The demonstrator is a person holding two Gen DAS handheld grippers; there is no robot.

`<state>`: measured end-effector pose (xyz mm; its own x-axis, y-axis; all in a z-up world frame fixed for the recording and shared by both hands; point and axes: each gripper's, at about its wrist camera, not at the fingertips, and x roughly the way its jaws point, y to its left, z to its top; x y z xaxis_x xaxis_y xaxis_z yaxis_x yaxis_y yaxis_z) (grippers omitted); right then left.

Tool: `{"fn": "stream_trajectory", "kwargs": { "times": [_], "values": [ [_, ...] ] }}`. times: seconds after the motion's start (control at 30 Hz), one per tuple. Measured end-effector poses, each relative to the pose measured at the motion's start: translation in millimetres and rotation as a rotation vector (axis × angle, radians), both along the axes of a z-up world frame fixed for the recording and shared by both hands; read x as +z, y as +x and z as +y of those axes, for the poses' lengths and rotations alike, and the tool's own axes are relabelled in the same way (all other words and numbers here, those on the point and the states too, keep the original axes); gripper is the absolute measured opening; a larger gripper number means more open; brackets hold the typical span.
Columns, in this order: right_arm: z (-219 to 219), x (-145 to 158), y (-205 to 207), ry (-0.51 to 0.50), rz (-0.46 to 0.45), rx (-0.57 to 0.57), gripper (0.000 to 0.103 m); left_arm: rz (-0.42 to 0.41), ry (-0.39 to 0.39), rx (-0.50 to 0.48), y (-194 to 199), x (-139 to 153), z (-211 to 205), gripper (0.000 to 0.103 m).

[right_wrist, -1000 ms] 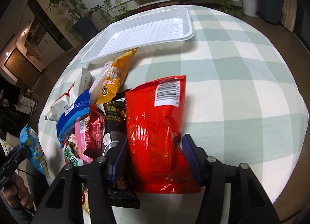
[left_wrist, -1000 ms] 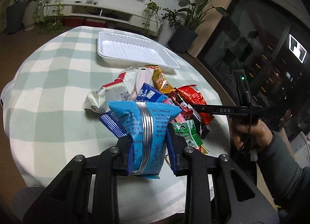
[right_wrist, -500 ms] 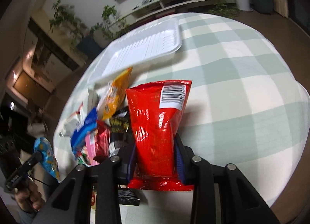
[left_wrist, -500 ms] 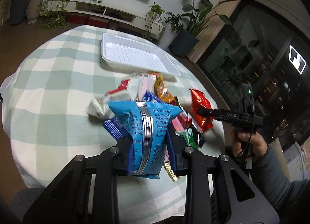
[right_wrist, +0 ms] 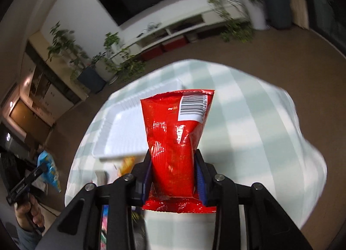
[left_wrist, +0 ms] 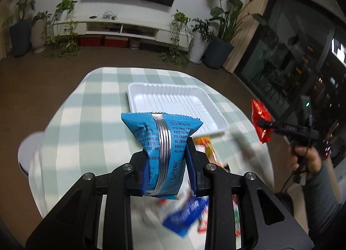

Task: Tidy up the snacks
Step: 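Lower the blue bag into the white tray while the right gripper drops the red bag there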

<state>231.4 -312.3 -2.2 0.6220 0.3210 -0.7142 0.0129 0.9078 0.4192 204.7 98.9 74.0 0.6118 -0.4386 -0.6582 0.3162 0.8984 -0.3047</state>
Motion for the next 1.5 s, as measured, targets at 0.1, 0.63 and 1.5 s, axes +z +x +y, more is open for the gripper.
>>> {"fn": "stream_trajectory", "kwargs": {
  "times": [0.1, 0.63, 1.5],
  "values": [
    [22.0, 5.3, 38.7, -0.034, 0.011, 0.044, 0.036, 0.043, 0.038, -0.016, 47.4, -3.1, -14.6, 0.026],
    [74.6, -67.7, 144.1, -0.163, 0.162, 0.120, 0.036, 0.220, 0.139, -0.010, 185.2, -89.9, -79.3, 0.026],
    [67.0, 17.5, 52.7, -0.109, -0.066, 0.108, 0.082, 0.025, 0.160, -0.017, 90.8, -38.9, -60.7, 0.101]
  ]
}}
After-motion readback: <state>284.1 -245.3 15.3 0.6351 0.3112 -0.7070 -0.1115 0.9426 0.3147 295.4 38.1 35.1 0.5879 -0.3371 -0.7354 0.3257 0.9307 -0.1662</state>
